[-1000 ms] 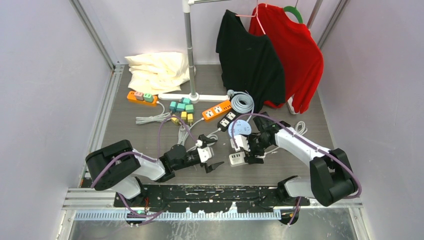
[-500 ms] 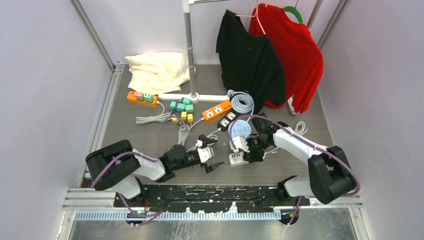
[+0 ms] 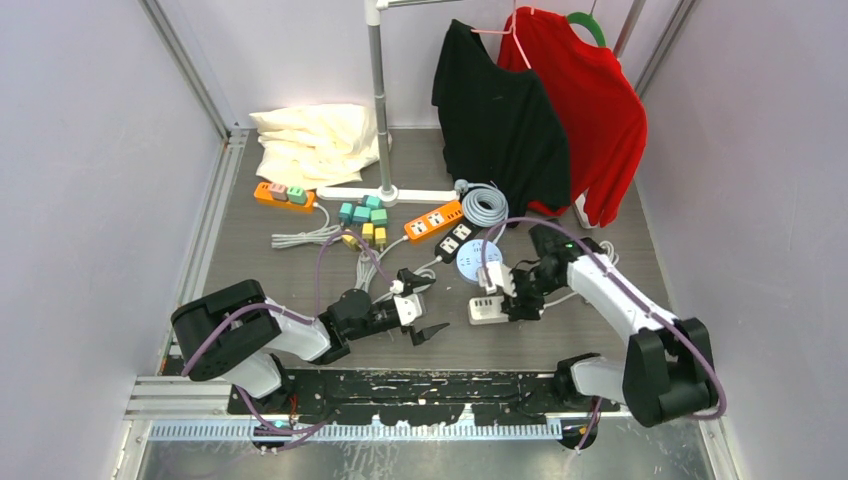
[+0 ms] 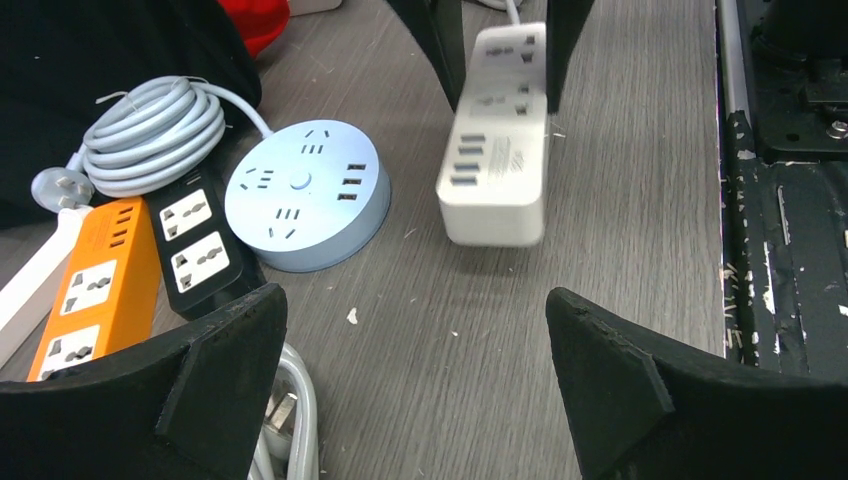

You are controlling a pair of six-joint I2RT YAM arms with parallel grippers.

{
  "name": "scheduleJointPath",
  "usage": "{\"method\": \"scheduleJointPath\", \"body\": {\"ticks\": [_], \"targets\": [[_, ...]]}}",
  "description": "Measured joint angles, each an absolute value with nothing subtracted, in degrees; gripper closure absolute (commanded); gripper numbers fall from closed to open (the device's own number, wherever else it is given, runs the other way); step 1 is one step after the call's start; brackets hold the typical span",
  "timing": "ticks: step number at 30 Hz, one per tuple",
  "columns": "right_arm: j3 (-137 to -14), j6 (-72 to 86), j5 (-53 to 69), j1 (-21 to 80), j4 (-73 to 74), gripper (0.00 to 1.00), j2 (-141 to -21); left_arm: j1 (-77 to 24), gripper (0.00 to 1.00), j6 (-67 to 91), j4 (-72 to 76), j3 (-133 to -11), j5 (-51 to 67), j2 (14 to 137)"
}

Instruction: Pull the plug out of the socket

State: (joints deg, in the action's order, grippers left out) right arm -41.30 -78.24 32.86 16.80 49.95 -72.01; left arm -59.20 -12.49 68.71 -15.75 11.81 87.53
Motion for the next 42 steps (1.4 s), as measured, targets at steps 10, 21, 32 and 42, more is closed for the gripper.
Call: {"method": "scheduleJointPath", "body": {"ticks": [10, 21, 32, 42], "targets": [[-44.99, -69.30, 38.35, 0.51, 50.78, 0.97, -64.14, -59.20, 0.01, -12.51, 70.06, -15.55, 11.81, 87.53], [-42.06, -46.98, 23.83, -2.92, 30.22, 0.96, -63.99, -59.20, 0.01, -12.51, 70.59, -14.94, 12.05, 87.53], [-41.23, -42.11, 10.63, -3.11, 18.50, 0.84, -74.08, -59.20, 0.01, -12.51, 70.96, -14.79, 12.56, 87.53], [-42.57, -41.34, 7.42, -3.11, 15.90, 0.23, -82.41, -59.20, 0.01, -12.51, 70.98, -14.76, 12.75, 87.53]]}}
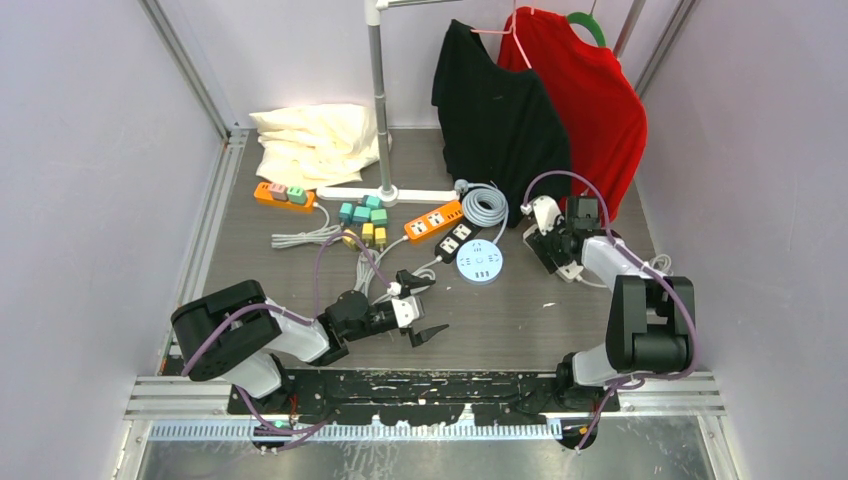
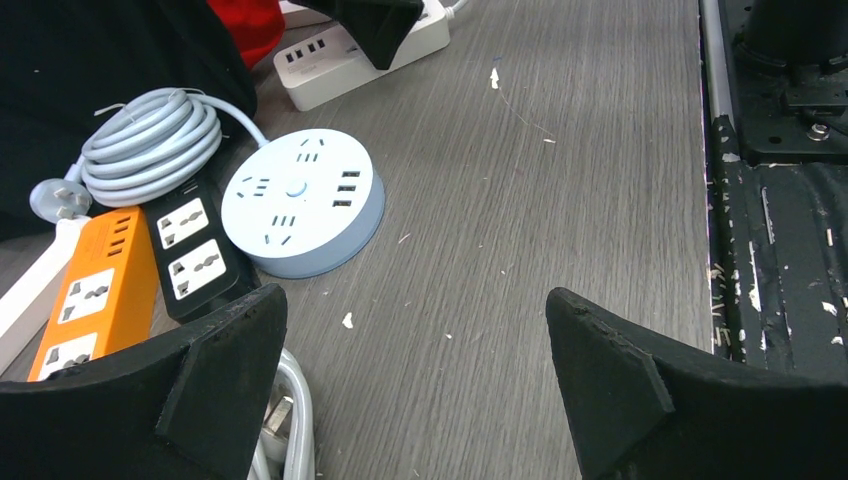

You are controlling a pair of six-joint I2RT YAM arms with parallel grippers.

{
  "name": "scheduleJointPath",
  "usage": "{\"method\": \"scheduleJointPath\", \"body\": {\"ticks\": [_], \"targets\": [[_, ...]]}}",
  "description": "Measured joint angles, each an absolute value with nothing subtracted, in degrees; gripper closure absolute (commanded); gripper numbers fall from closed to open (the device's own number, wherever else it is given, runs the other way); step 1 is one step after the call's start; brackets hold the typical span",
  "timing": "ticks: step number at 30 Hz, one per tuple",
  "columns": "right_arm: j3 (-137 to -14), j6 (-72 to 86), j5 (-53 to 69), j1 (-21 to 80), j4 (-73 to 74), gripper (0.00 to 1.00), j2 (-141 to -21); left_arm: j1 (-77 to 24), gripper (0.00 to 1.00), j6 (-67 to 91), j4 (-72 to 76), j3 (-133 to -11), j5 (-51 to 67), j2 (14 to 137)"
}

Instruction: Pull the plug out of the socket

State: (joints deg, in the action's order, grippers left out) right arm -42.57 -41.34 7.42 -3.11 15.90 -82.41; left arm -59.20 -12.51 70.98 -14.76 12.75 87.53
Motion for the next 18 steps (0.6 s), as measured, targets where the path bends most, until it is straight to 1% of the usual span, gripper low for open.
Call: {"method": "scheduleJointPath", "body": {"ticks": [2, 4, 5, 8, 10, 14, 18], "targets": [[-43.16, -40.62, 7.18, -3.11, 15.79, 0.11, -83.24, -59.20, 0.00, -12.51, 70.98, -14.76, 12.86, 87.53], [-43.40, -40.36, 7.11, -3.14, 15.73, 0.04, -83.18, -59.20, 0.01, -12.51, 70.98, -14.76, 12.93, 87.53], [-43.40, -40.38, 7.18, -3.14, 15.75, 0.02, -82.94, -59.20, 0.01, -12.51, 70.98, -14.76, 12.93, 87.53], [-43.77, -40.10, 7.97, -3.27, 17.89, 0.00, -80.97, -59.20, 0.01, -12.49, 70.98, -14.76, 13.04, 87.53], [-45.41, -40.07, 10.22, -3.79, 22.11, 0.00, -79.13, -59.20, 0.01, -12.49, 70.98, -14.76, 13.02, 87.53], [-50.24, -42.33, 19.73, -5.63, 32.71, 0.00, -75.13, -59.20, 0.01, -12.21, 71.57, -14.55, 12.36, 87.53], [-51.53, -46.06, 29.98, -6.22, 43.00, 0.00, -69.30, -59.20, 0.01, -9.63, 71.13, -13.91, 9.56, 86.26]]}}
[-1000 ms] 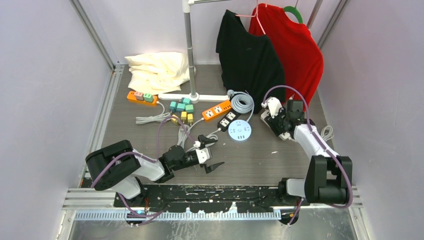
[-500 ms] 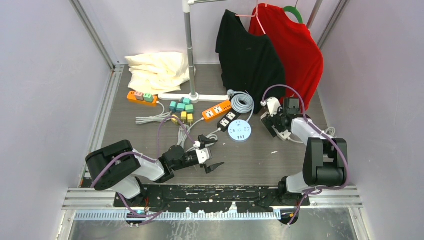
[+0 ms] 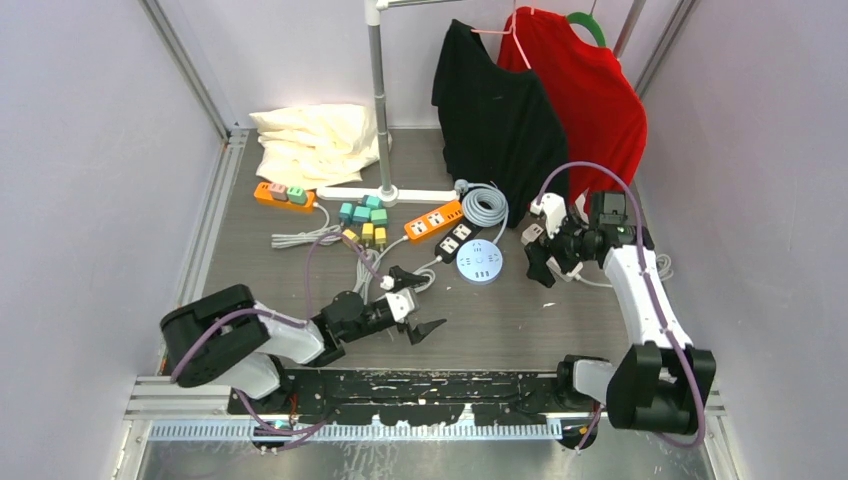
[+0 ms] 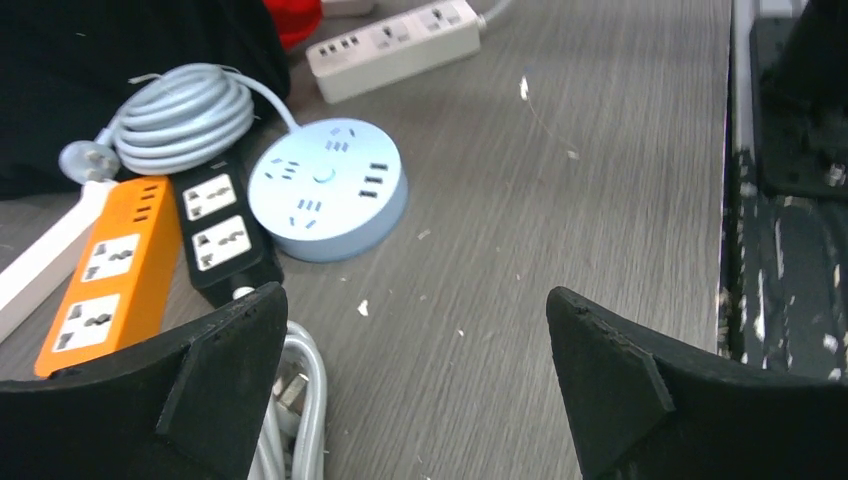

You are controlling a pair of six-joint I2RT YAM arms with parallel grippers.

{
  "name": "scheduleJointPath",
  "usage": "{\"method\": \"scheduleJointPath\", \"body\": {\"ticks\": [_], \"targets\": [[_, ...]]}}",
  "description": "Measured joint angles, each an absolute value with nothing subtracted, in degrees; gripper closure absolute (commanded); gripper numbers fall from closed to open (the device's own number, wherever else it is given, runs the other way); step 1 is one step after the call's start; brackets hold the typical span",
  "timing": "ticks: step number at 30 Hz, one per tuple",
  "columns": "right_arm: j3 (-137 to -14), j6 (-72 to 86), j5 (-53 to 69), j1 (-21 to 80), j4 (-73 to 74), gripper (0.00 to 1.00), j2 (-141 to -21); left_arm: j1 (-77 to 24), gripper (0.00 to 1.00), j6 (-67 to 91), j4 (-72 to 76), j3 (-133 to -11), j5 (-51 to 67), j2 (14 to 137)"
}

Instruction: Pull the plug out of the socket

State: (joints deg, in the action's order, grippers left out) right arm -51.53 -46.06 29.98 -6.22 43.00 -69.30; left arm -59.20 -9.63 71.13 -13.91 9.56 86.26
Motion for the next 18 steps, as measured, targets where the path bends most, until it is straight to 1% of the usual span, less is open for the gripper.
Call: {"method": "scheduleJointPath", "body": {"ticks": [2, 4, 7, 10, 14, 18], "targets": [[-51.55, -46.68, 34.52, -6.17, 47.37, 0.00, -66.17, -59.18, 0.00, -7.62, 68.64, -13.85, 8.01, 82.94], [-51.77, -46.37, 38.81, -6.13, 50.41, 0.00, -63.40, -59.13, 0.01, -4.75, 61.76, -14.83, 6.20, 76.40], [-52.62, -44.91, 44.12, -6.13, 52.64, 0.00, -60.80, -59.05, 0.01, -0.08, 44.86, -21.08, 2.48, 65.30], [-52.95, -43.68, 47.18, -6.13, 53.28, 0.00, -59.79, -58.33, 0.01, 3.49, 33.85, -26.59, -0.45, 58.06], [-52.95, -41.85, 48.16, -6.13, 53.93, 0.00, -59.94, -54.26, 0.01, 8.19, 22.52, -28.40, -1.41, 51.86], [-52.95, -40.58, 48.34, -6.13, 54.13, 0.00, -59.99, -45.65, 0.00, 13.32, 14.22, -28.73, 0.95, 50.81]]}}
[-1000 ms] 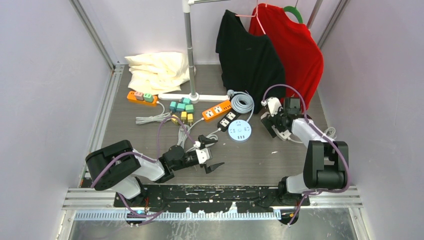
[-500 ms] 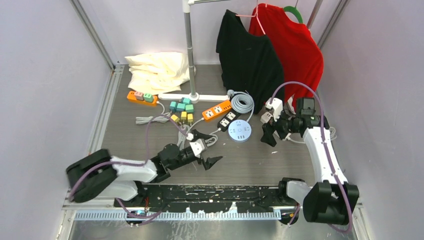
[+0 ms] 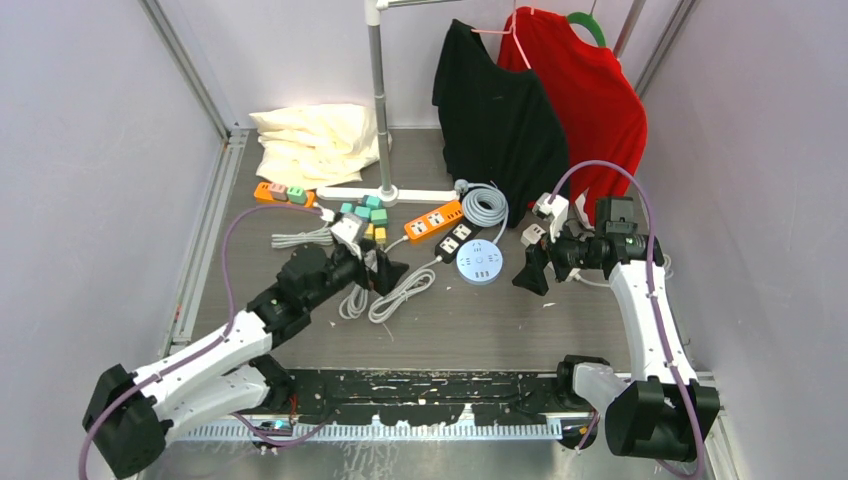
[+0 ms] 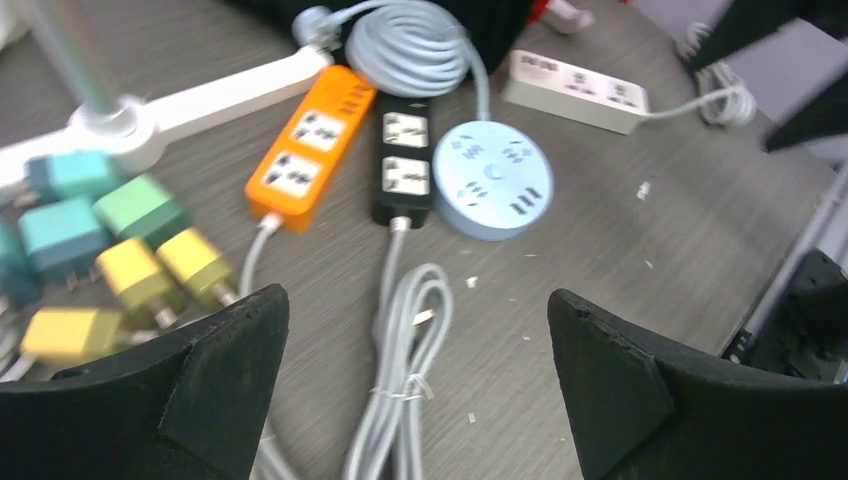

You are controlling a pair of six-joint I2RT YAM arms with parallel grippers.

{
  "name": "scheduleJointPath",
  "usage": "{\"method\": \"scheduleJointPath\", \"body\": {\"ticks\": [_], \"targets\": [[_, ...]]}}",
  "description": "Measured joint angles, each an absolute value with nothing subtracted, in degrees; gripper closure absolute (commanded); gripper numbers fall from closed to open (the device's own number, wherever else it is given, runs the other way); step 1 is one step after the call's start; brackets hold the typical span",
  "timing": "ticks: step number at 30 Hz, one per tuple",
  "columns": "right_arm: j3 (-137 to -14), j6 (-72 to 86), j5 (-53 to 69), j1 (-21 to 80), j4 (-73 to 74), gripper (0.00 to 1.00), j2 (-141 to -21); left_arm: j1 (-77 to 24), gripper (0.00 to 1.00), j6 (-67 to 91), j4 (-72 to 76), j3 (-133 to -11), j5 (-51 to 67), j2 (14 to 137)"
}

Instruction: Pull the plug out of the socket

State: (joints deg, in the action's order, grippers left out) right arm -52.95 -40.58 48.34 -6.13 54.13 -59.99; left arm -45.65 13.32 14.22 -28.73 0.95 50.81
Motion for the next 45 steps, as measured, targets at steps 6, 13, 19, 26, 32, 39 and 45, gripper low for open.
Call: {"method": "scheduleJointPath", "body": {"ticks": [6, 13, 19, 26, 32, 39, 45], "targets": [[-52.95, -39.66, 48.25, -6.13, 54.08, 0.00, -59.31, -28.32, 0.02, 23.75, 10.41, -30.65, 8.40, 53.67], [-52.93, -39.05, 48.25, -6.13, 54.06, 0.00, -56.88, -16.45, 0.08, 36.42, 12.08, -34.15, 12.27, 65.76], [-52.80, -39.09, 48.03, -6.11, 54.08, 0.00, -56.88, -14.81, 0.10, 41.82, 3.07, -42.74, 1.19, 73.80], [-52.77, -39.18, 47.75, -5.30, 54.06, 0.00, -56.95, -14.33, 0.27, 46.96, -5.26, -50.68, -17.67, 81.49], [-52.64, -39.31, 47.40, -4.97, 54.08, 0.00, -57.04, -12.23, 0.20, 49.34, -15.84, -62.28, -23.81, 91.77], [-52.49, -39.35, 47.03, -4.80, 54.06, 0.00, -57.06, -10.55, 0.13, 51.96, -26.48, -75.61, -27.46, 100.33], [-52.49, -39.51, 46.98, -4.60, 54.08, 0.00, -57.41, -8.45, 0.07, 53.69, -33.52, -84.71, -27.40, 108.14]]}}
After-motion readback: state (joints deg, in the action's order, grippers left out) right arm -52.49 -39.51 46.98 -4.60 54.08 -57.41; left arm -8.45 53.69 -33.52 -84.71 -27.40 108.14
